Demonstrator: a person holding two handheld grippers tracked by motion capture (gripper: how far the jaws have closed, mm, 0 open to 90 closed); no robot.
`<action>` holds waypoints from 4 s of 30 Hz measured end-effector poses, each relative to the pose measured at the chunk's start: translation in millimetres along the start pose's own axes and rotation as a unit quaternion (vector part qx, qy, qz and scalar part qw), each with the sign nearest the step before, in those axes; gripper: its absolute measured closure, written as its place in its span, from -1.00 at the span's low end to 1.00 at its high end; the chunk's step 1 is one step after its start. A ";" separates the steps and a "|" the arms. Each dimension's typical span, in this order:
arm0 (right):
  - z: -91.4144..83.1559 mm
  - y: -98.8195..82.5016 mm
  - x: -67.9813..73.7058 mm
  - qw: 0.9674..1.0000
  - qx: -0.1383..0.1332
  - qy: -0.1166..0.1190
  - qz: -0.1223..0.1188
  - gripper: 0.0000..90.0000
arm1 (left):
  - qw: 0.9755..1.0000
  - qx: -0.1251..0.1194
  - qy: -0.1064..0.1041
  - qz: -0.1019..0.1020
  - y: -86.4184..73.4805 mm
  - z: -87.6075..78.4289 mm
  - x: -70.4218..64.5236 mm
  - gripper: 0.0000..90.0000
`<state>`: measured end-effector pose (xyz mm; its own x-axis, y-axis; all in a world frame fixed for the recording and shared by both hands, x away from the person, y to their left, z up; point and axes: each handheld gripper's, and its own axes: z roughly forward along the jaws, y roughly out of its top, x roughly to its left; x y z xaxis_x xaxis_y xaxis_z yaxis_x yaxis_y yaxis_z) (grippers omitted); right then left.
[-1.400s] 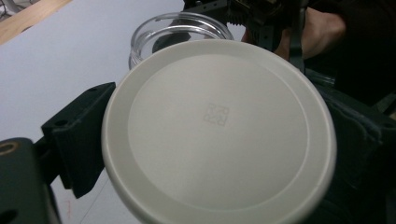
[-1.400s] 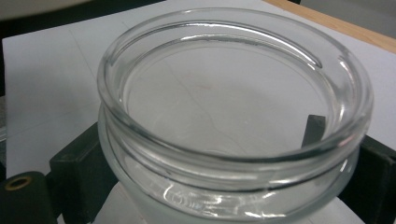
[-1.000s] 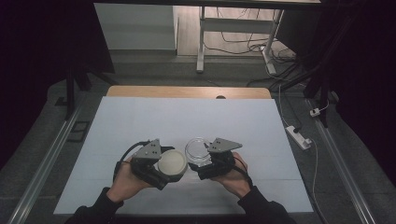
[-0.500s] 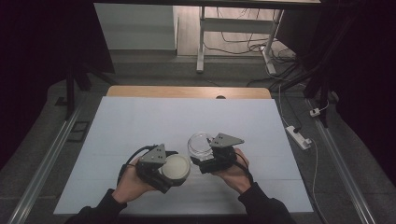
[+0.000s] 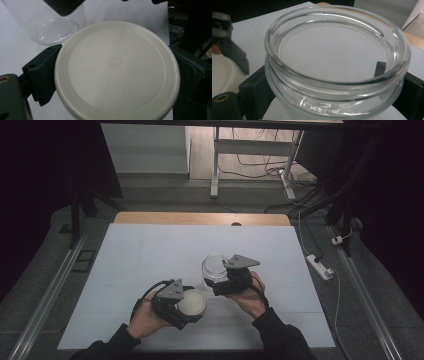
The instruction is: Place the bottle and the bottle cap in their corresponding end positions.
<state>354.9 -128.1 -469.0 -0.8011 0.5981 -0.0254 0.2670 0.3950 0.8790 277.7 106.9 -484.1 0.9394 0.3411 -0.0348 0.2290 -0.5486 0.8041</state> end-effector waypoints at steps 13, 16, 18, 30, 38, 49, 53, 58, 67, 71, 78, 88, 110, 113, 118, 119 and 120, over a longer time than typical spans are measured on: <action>21.9 8.4 -12.2 1.000 -0.001 -0.012 0.007 -0.85 | 1.000 0.015 -0.007 0.001 -2.9 25.2 0.6 -0.83; 26.2 9.3 -15.7 1.000 0.000 -0.017 0.009 -0.85 | 1.000 0.017 -0.009 -0.001 -3.4 30.8 1.7 -0.83; 29.3 9.8 -18.3 1.000 0.000 -0.019 0.013 -0.85 | 1.000 0.024 -0.007 0.005 -3.7 34.8 3.3 -0.83; 51.2 14.7 -25.4 1.000 0.003 -0.023 0.012 -0.85 | 0.999 0.035 0.009 0.022 -3.8 54.6 7.2 -0.83; 66.9 15.9 -27.2 1.000 0.008 -0.024 0.007 -0.85 | 0.998 0.054 0.018 0.021 -4.1 63.9 11.5 -0.83; 79.7 13.6 -33.3 0.999 0.017 -0.031 0.006 -0.85 | 0.997 0.078 0.022 0.010 -6.6 73.6 16.2 -0.83; 85.3 11.8 -35.8 0.999 0.019 -0.031 0.005 -0.85 | 0.996 0.089 0.021 0.012 -8.4 77.4 15.7 -0.83; 90.8 8.9 -37.3 0.999 0.025 -0.031 0.005 -0.85 | 0.995 0.100 0.024 0.016 -10.4 81.6 14.5 -0.83; 95.3 4.8 -39.3 0.999 0.026 -0.028 0.011 -0.85 | 0.994 0.104 0.016 -0.001 -11.0 82.5 17.8 -0.84; 94.3 3.6 -41.0 0.999 0.026 -0.025 0.017 -0.85 | 0.994 0.105 0.016 -0.002 -11.1 82.4 18.0 -0.84; 92.1 3.1 -40.5 0.999 0.034 -0.023 0.008 -0.86 | 0.994 0.105 0.015 -0.004 -11.6 82.1 18.2 -0.86; 88.8 7.0 -44.8 0.999 0.028 0.001 0.032 -0.97 | 0.996 0.086 -0.002 -0.021 -13.8 77.6 22.4 -1.00; 79.1 3.9 -42.8 0.997 0.058 0.008 0.045 -1.00 | 0.996 0.030 -0.017 -0.083 -18.4 45.3 33.1 -1.00; 78.7 2.2 -42.5 0.997 0.062 0.009 0.049 -1.00 | 0.996 0.033 -0.014 -0.085 -20.2 41.4 33.2 -1.00; 77.3 -1.5 -40.1 0.997 0.070 0.004 0.044 -1.00 | 0.995 0.040 -0.018 -0.087 -23.8 39.1 34.3 -1.00; 77.0 -1.9 -40.0 0.997 0.069 0.004 0.043 -1.00 | 0.995 0.039 -0.022 -0.088 -24.4 38.9 34.6 -1.00; 76.2 -2.1 -39.8 0.997 0.070 0.005 0.042 -1.00 | 0.995 0.041 -0.026 -0.089 -24.8 38.5 35.0 -1.00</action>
<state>427.0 -99.5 -506.1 -0.7774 0.6270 0.0503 0.4053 0.4383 0.8023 314.7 103.0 -528.1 0.8940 0.3988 -0.2044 0.4101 -0.5444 0.7317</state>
